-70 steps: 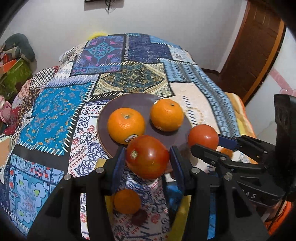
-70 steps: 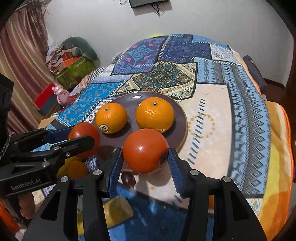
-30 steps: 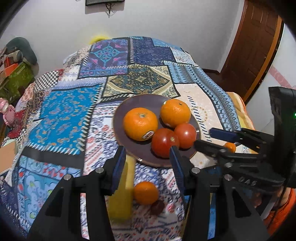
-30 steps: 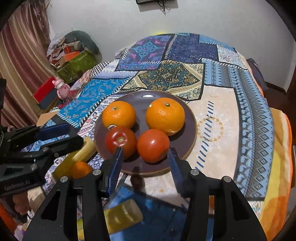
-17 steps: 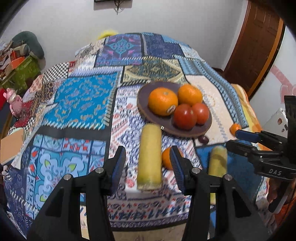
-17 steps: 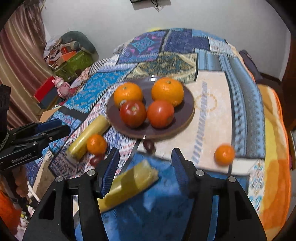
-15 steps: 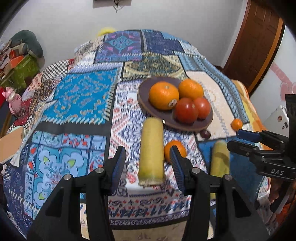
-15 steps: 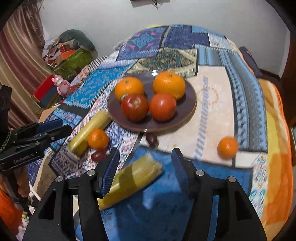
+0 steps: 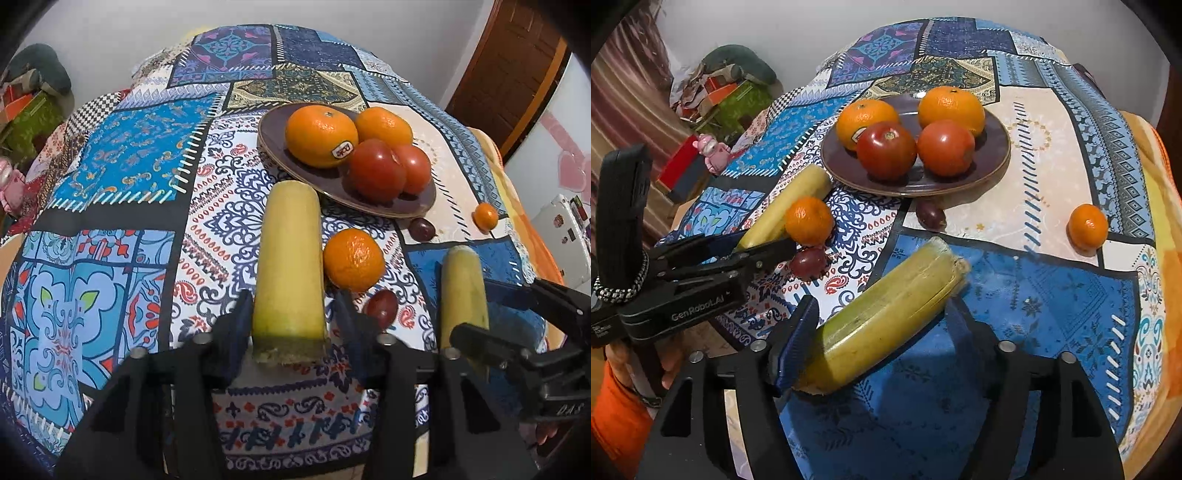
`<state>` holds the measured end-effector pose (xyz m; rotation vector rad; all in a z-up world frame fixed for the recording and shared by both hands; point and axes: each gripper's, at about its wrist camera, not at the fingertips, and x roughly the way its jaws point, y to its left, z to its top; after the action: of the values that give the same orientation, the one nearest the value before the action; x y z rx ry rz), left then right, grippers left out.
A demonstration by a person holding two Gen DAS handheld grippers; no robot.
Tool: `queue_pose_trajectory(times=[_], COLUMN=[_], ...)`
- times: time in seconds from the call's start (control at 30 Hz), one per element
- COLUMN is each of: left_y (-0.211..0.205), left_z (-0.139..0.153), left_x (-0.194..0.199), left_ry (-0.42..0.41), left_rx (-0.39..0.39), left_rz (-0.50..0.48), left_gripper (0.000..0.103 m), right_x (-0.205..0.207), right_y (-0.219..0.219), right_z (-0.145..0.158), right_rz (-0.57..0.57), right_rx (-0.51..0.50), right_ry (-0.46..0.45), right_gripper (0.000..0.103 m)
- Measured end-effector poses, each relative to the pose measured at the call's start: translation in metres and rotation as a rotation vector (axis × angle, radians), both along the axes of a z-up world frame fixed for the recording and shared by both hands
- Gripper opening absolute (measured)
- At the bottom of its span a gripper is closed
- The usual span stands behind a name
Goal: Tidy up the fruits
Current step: 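Grasp a yellow-green cob with the left gripper while the right gripper grasps the other cob, then lift both held cobs upright and carry them over the purple plate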
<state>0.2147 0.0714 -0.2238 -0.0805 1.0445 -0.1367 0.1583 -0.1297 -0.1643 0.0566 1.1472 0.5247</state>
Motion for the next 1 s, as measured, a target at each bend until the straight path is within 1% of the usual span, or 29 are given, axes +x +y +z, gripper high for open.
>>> queue_pose_trajectory(times=[0.17,0.23,0.3,0.33,0.4,0.5,0.63,0.73,0.8,0.93,1.0], left_y=[0.005,0.008,0.011,0.011,0.012,0.011,0.007,0.003,0.003,0.004,0.004], left_z=[0.002,0.004,0.006,0.007,0.008,0.011,0.013,0.014,0.014,0.006,0.003], left_x=[-0.005,-0.01,-0.02,-0.023,-0.033,-0.049,-0.058,-0.053,-0.044,-0.026,-0.022], left_ry=[-0.003,0.001,0.004,0.004,0.0,-0.003,-0.003,-0.004,-0.002,0.024,0.024], left_rx=[-0.002,-0.008,-0.014,-0.012,-0.003,0.012,0.03,0.055,0.047,0.022,0.027], left_rz=[0.01,0.015,0.022,0.026,0.03,0.034,0.025,0.012,0.01,0.018,0.014], left_gripper=[0.037,0.037,0.037,0.037,0.037,0.037,0.037,0.038,0.038,0.038,0.038], right_x=[0.0,-0.002,-0.004,-0.004,-0.006,-0.006,-0.003,-0.002,-0.001,0.004,0.008], right_y=[0.002,0.0,-0.003,-0.005,-0.009,-0.017,-0.032,-0.034,-0.032,-0.025,-0.023], right_z=[-0.005,-0.004,-0.003,-0.002,0.001,0.002,0.003,0.003,0.002,-0.004,-0.008], right_rz=[0.013,0.023,0.055,0.064,0.095,0.116,0.108,0.109,0.115,0.132,0.135], right_rx=[-0.002,0.006,0.016,0.014,-0.014,-0.06,-0.065,-0.057,-0.055,-0.056,-0.052], right_ry=[-0.008,-0.012,-0.015,-0.019,-0.039,-0.06,-0.063,-0.056,-0.05,-0.041,-0.034], right_gripper=[0.069,0.066,0.054,0.05,0.039,0.034,0.032,0.033,0.035,0.036,0.036])
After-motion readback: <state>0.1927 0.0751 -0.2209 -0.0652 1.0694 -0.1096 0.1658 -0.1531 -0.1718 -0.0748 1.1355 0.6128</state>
